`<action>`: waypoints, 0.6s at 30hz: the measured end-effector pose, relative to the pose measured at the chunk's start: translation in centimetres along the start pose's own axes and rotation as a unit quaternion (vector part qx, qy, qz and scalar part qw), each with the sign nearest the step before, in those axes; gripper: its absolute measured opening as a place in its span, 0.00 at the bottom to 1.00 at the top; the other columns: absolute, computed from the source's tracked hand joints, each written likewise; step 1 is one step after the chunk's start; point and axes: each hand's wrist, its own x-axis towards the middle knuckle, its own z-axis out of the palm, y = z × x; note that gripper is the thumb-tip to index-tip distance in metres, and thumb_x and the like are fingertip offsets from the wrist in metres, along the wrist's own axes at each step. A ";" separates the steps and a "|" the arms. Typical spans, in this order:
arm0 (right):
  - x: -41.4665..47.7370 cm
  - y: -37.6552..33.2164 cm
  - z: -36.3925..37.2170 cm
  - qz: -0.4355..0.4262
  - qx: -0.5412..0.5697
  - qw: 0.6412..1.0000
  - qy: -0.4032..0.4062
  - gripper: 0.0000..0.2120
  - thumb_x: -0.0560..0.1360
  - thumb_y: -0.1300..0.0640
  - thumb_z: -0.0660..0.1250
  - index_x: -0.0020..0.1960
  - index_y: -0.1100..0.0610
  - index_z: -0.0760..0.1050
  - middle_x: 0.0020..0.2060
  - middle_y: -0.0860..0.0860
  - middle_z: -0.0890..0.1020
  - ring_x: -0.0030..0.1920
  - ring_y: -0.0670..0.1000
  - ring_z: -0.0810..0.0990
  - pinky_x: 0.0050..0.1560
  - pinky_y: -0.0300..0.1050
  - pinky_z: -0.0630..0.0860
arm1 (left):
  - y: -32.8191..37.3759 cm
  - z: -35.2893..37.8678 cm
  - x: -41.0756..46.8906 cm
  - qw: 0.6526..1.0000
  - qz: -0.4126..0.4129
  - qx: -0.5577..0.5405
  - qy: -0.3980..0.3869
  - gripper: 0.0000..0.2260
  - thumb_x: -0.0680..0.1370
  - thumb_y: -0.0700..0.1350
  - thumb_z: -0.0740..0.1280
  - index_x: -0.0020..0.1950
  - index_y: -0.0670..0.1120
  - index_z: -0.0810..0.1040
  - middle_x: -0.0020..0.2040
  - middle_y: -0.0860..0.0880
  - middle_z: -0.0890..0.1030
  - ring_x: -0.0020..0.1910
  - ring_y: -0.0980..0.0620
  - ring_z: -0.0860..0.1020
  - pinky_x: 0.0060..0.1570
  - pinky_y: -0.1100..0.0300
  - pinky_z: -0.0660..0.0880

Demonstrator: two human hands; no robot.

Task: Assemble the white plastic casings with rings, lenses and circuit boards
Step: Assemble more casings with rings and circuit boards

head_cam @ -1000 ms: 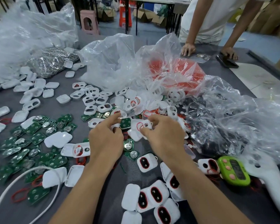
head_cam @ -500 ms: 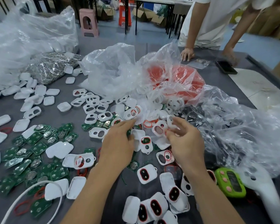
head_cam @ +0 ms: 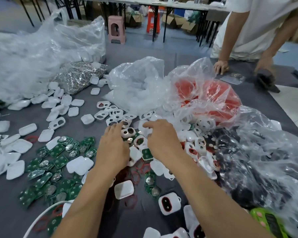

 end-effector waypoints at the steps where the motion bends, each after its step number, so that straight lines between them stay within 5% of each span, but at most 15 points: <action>1: 1.0 -0.3 0.3 -0.012 -0.018 1.000 -0.011 0.26 0.75 0.68 0.65 0.69 0.49 0.77 0.67 0.58 0.76 0.68 0.58 0.71 0.64 0.45 0.70 | -0.2 0.0 0.5 1.000 0.003 0.009 0.001 0.30 0.78 0.38 0.63 0.80 0.48 0.62 0.78 0.46 0.66 0.79 0.47 0.59 0.74 0.47 0.62; 6: 3.2 -1.8 1.8 -0.044 -0.144 0.984 -0.090 0.25 0.74 0.64 0.65 0.67 0.44 0.77 0.59 0.52 0.83 0.60 0.57 0.79 0.55 0.47 0.68 | -0.4 0.4 2.5 0.991 0.053 0.120 -0.013 0.21 0.80 0.43 0.63 0.73 0.47 0.73 0.71 0.47 0.71 0.74 0.46 0.63 0.69 0.46 0.65; 10: 1.6 -0.6 2.1 -0.042 -0.102 0.990 -0.086 0.25 0.74 0.64 0.64 0.65 0.42 0.79 0.57 0.53 0.84 0.60 0.59 0.74 0.63 0.52 0.68 | 0.1 0.4 4.0 0.978 0.079 0.187 -0.039 0.18 0.82 0.52 0.64 0.70 0.48 0.76 0.73 0.48 0.70 0.76 0.47 0.62 0.71 0.48 0.64; 15: -2.1 1.0 0.2 -0.019 0.084 0.994 0.065 0.21 0.78 0.64 0.64 0.65 0.45 0.81 0.67 0.41 0.78 0.71 0.44 0.69 0.71 0.34 0.61 | 1.4 -0.6 4.2 0.978 0.048 0.202 -0.005 0.15 0.80 0.47 0.66 0.67 0.48 0.77 0.68 0.48 0.76 0.71 0.47 0.70 0.68 0.50 0.67; 18: -5.2 4.5 -3.1 0.034 0.112 0.980 0.163 0.19 0.77 0.65 0.69 0.59 0.44 0.83 0.59 0.36 0.80 0.61 0.36 0.76 0.66 0.30 0.70 | 1.9 -1.4 3.3 0.989 -0.002 0.137 0.050 0.14 0.81 0.49 0.66 0.66 0.50 0.78 0.61 0.46 0.82 0.59 0.41 0.79 0.57 0.48 0.72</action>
